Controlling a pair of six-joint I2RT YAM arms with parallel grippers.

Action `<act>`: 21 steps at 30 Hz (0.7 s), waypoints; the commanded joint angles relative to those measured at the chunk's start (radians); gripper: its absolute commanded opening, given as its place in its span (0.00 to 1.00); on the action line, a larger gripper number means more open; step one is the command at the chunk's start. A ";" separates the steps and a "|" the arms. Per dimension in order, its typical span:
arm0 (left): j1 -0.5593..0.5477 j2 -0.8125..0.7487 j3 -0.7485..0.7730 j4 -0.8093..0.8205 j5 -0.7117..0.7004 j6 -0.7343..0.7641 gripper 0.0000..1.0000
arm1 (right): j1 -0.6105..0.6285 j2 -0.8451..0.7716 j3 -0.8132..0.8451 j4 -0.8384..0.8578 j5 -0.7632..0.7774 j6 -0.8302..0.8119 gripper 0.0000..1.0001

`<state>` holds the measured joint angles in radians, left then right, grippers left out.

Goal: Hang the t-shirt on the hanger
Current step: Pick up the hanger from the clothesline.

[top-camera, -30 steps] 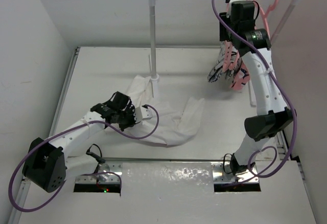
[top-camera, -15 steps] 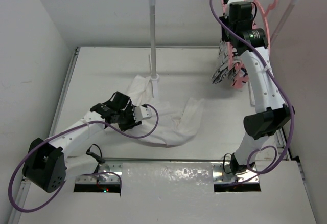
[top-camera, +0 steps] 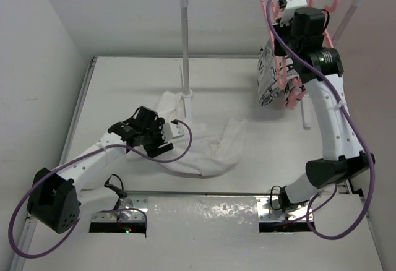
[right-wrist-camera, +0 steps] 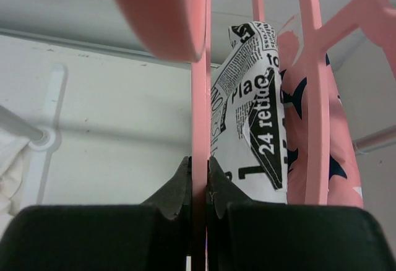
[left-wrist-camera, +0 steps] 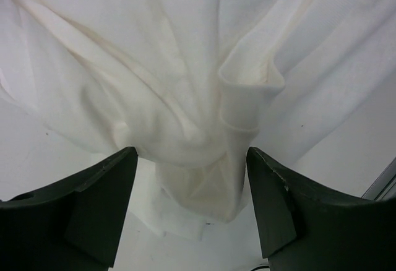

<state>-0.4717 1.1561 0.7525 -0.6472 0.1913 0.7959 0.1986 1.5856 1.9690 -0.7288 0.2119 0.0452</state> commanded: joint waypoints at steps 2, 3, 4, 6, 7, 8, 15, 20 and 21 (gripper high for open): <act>-0.002 -0.010 0.057 0.021 -0.003 -0.020 0.69 | -0.002 -0.059 -0.048 0.068 -0.071 -0.004 0.00; -0.002 -0.006 0.068 0.020 -0.001 -0.026 0.69 | -0.002 -0.068 -0.065 0.060 -0.083 0.002 0.00; -0.002 -0.004 0.076 0.018 0.003 -0.030 0.69 | -0.002 -0.078 -0.079 0.049 -0.101 0.007 0.00; -0.002 0.002 0.099 0.018 0.010 -0.049 0.69 | -0.001 -0.105 -0.160 0.055 -0.182 0.016 0.00; -0.002 0.004 0.105 0.023 0.014 -0.058 0.69 | 0.002 -0.143 -0.194 0.069 -0.206 0.018 0.00; -0.001 0.005 0.113 0.027 0.017 -0.070 0.69 | 0.007 -0.163 -0.264 0.077 -0.262 0.015 0.00; 0.015 0.013 0.192 -0.063 0.239 -0.080 0.68 | 0.033 -0.305 -0.466 0.118 -0.385 0.025 0.00; 0.015 0.042 0.258 -0.209 0.444 -0.009 0.54 | 0.048 -0.367 -0.579 0.127 -0.466 0.015 0.00; 0.015 0.050 0.254 -0.139 0.404 -0.076 0.51 | 0.053 -0.380 -0.602 0.144 -0.508 0.015 0.00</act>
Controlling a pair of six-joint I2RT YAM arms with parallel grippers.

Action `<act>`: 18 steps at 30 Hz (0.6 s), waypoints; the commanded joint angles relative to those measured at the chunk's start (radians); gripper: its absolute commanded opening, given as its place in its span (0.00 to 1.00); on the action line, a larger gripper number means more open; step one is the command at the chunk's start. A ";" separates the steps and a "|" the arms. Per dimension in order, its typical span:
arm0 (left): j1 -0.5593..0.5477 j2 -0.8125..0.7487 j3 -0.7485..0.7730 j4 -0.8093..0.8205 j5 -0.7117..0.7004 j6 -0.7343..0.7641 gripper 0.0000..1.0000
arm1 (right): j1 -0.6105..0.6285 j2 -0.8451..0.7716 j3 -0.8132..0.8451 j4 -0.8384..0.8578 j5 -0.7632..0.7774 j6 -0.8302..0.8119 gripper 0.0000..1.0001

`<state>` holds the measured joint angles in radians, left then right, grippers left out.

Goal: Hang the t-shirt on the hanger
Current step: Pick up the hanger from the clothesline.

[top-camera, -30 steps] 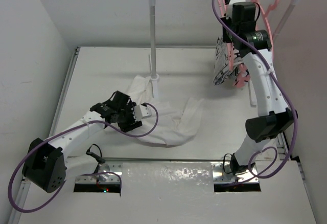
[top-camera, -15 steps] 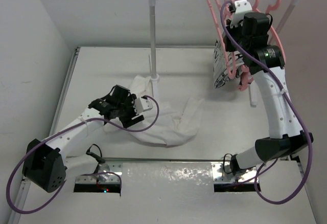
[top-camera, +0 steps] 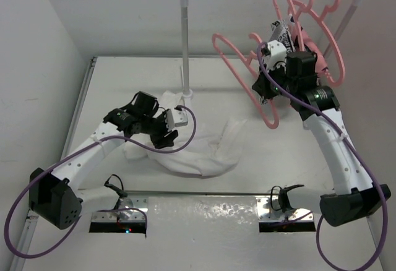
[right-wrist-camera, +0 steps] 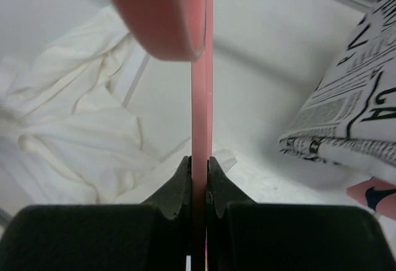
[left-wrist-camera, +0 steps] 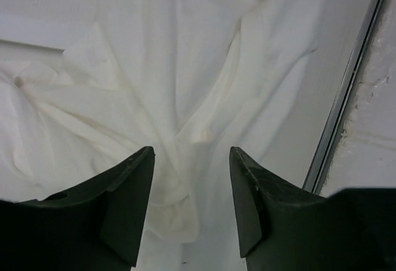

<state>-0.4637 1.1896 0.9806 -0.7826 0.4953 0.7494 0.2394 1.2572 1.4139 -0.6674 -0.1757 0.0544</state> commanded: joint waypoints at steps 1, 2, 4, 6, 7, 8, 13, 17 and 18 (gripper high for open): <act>0.000 0.045 0.021 0.044 0.057 -0.127 0.48 | 0.020 -0.079 -0.096 0.092 -0.129 0.009 0.00; -0.007 0.070 0.029 0.083 0.011 -0.128 0.47 | 0.026 -0.079 -0.119 0.095 -0.134 0.009 0.00; -0.035 0.131 0.061 0.089 -0.093 -0.159 0.37 | 0.035 -0.114 -0.159 0.094 -0.133 0.010 0.00; -0.042 0.217 0.105 0.043 -0.145 -0.133 0.36 | 0.035 -0.143 -0.205 0.078 -0.143 0.004 0.00; -0.044 0.240 0.105 0.042 -0.168 -0.133 0.36 | 0.035 -0.153 -0.219 0.069 -0.154 -0.001 0.00; -0.044 0.267 0.093 0.042 -0.185 -0.119 0.37 | 0.035 -0.163 -0.249 0.062 -0.160 -0.005 0.00; -0.050 0.263 0.029 0.002 -0.130 -0.062 0.37 | 0.035 -0.238 -0.358 0.031 -0.185 -0.007 0.00; -0.055 0.203 -0.055 -0.058 -0.124 0.042 0.29 | 0.037 -0.278 -0.424 0.035 -0.217 0.025 0.00; -0.068 0.190 -0.074 -0.087 -0.138 0.069 0.26 | 0.038 -0.283 -0.434 0.035 -0.220 0.028 0.00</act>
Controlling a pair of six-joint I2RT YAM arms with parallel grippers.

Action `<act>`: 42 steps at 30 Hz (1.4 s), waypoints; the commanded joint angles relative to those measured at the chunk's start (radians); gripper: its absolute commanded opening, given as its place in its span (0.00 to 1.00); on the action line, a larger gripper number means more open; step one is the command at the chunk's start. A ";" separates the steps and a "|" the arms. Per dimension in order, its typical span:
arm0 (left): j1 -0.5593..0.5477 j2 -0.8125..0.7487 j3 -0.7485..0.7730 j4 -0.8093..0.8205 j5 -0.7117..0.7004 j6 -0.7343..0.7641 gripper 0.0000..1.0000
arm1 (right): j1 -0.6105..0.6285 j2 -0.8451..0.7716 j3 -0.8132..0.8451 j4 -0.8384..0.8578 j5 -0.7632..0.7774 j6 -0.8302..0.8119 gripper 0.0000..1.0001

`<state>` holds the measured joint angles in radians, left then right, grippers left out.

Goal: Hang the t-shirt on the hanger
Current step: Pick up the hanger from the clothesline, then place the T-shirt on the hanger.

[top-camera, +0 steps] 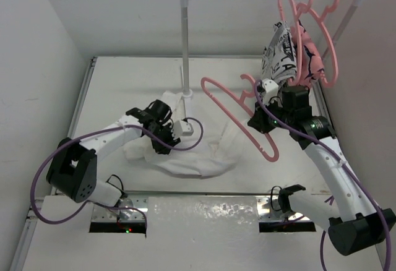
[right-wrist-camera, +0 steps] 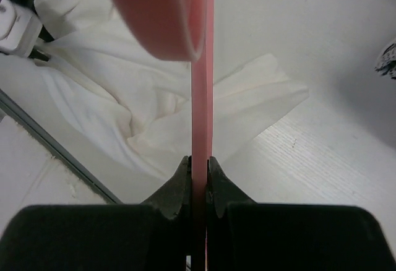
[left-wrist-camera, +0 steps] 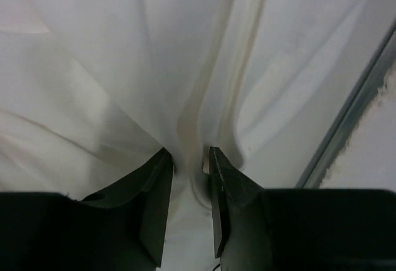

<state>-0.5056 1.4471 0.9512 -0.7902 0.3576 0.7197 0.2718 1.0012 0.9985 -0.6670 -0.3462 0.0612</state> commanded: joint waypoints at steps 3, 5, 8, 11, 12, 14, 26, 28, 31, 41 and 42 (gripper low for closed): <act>-0.066 -0.137 -0.115 -0.129 -0.028 0.204 0.28 | 0.007 -0.045 -0.044 0.035 -0.056 0.031 0.00; -0.089 -0.180 -0.149 -0.129 -0.060 0.216 0.29 | 0.009 -0.052 -0.057 0.038 -0.057 0.040 0.00; -0.096 -0.182 -0.128 -0.101 -0.071 0.184 0.30 | 0.015 -0.056 -0.066 0.044 -0.057 0.048 0.00; -0.096 -0.160 -0.086 -0.046 -0.060 0.109 0.35 | 0.023 -0.065 -0.078 0.043 -0.057 0.054 0.00; -0.094 -0.133 -0.068 -0.038 -0.059 0.089 0.36 | 0.024 -0.068 -0.087 0.043 -0.060 0.055 0.00; -0.094 -0.097 -0.058 -0.049 -0.049 0.073 0.36 | 0.027 -0.076 -0.093 0.034 -0.063 0.057 0.00; -0.096 -0.044 -0.049 -0.236 0.049 0.198 0.22 | 0.030 -0.067 -0.070 -0.026 -0.050 0.026 0.00; -0.096 -0.040 -0.042 -0.227 0.041 0.175 0.00 | 0.030 -0.062 -0.069 -0.023 -0.059 0.025 0.00; -0.093 -0.045 -0.008 -0.187 0.020 0.103 0.00 | 0.032 -0.056 -0.063 -0.037 -0.089 0.009 0.00; -0.033 0.027 0.302 -0.015 -0.143 -0.147 0.00 | 0.038 -0.052 -0.018 -0.120 -0.201 -0.029 0.00; -0.031 0.039 0.307 0.000 -0.181 -0.158 0.00 | 0.037 -0.055 -0.017 -0.128 -0.227 -0.029 0.00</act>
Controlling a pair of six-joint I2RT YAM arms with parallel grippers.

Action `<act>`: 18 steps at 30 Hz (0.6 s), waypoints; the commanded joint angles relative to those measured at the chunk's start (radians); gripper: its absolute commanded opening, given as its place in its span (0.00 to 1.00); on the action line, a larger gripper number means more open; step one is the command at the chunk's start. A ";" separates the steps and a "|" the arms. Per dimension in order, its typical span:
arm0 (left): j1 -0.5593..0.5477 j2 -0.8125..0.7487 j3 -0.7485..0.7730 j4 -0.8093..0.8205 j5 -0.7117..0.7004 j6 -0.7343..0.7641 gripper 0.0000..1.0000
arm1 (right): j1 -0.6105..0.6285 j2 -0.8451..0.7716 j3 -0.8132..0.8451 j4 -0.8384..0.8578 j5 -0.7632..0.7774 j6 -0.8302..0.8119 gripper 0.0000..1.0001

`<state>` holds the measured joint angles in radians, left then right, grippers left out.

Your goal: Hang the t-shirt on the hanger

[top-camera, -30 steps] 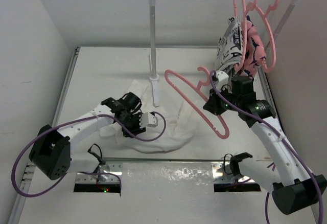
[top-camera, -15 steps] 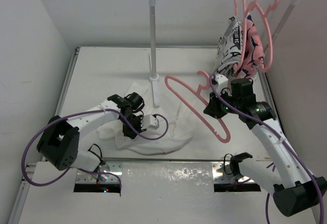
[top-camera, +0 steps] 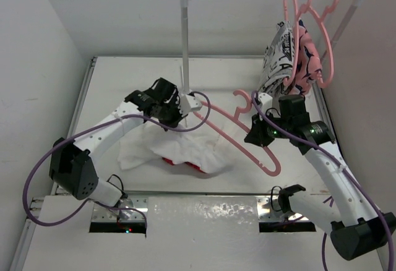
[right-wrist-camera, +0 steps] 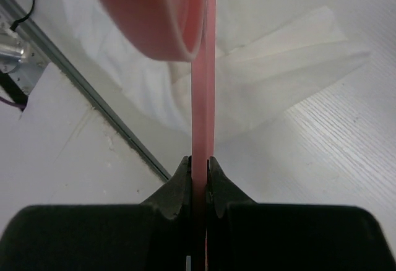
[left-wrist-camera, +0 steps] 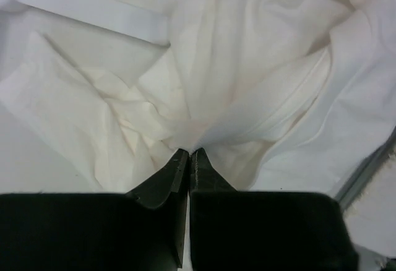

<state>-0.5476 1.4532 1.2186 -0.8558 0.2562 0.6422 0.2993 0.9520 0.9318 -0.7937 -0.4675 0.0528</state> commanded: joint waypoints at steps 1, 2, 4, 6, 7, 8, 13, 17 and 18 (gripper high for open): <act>0.012 0.045 0.044 0.075 -0.080 -0.085 0.00 | 0.009 -0.012 0.050 -0.009 -0.115 -0.021 0.00; 0.015 0.074 0.054 0.081 -0.106 -0.087 0.00 | 0.011 -0.021 0.056 -0.016 -0.121 -0.024 0.00; 0.026 0.107 0.076 0.095 -0.123 -0.087 0.00 | 0.011 -0.027 0.062 -0.039 -0.140 -0.028 0.00; 0.029 0.157 0.125 0.097 -0.127 -0.096 0.00 | 0.014 -0.035 0.062 -0.045 -0.157 -0.025 0.00; 0.029 0.186 0.145 0.089 -0.120 -0.098 0.00 | 0.015 -0.036 0.061 -0.047 -0.175 -0.022 0.00; 0.031 0.197 0.178 0.083 -0.111 -0.099 0.00 | 0.017 -0.038 0.055 -0.047 -0.186 -0.021 0.00; 0.029 0.217 0.200 0.084 -0.127 -0.090 0.00 | 0.029 -0.033 0.048 -0.076 -0.200 -0.030 0.00; 0.029 0.197 0.194 0.078 -0.078 -0.076 0.00 | 0.031 -0.026 -0.002 -0.046 -0.181 -0.037 0.00; 0.029 0.188 0.190 0.083 -0.049 -0.072 0.00 | 0.031 -0.019 -0.007 -0.024 -0.184 -0.037 0.00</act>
<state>-0.5266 1.6901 1.3777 -0.8051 0.1589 0.5644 0.3233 0.9287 0.9386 -0.8696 -0.6144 0.0383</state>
